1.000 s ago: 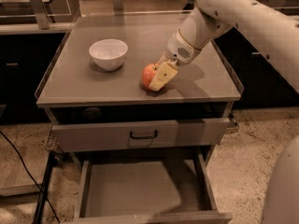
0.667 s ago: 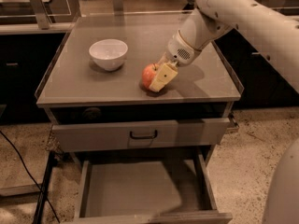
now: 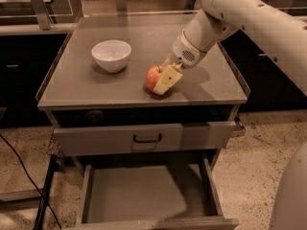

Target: Pick apple from middle drawer and place on counter

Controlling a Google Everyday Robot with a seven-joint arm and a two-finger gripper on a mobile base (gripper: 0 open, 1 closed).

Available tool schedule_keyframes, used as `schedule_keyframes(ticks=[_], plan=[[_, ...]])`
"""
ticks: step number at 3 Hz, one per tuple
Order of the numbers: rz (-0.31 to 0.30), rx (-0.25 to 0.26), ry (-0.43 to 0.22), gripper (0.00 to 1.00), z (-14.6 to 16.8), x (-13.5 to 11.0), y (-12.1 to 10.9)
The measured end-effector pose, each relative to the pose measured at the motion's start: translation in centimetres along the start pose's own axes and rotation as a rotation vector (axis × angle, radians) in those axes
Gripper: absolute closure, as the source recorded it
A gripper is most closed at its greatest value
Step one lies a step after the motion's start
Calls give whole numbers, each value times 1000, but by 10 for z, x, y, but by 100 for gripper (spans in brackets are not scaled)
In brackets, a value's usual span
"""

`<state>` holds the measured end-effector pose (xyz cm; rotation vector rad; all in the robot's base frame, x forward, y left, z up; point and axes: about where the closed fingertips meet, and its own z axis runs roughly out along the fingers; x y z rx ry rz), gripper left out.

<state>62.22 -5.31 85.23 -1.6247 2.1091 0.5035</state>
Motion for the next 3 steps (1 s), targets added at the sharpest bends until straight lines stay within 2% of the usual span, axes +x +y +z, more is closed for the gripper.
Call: schedule_keyframes(ticks=[1, 2, 3], plan=[[0, 0, 0, 19, 0, 0, 0], [0, 0, 0, 0, 0, 0, 0], [0, 0, 0, 0, 0, 0, 0]])
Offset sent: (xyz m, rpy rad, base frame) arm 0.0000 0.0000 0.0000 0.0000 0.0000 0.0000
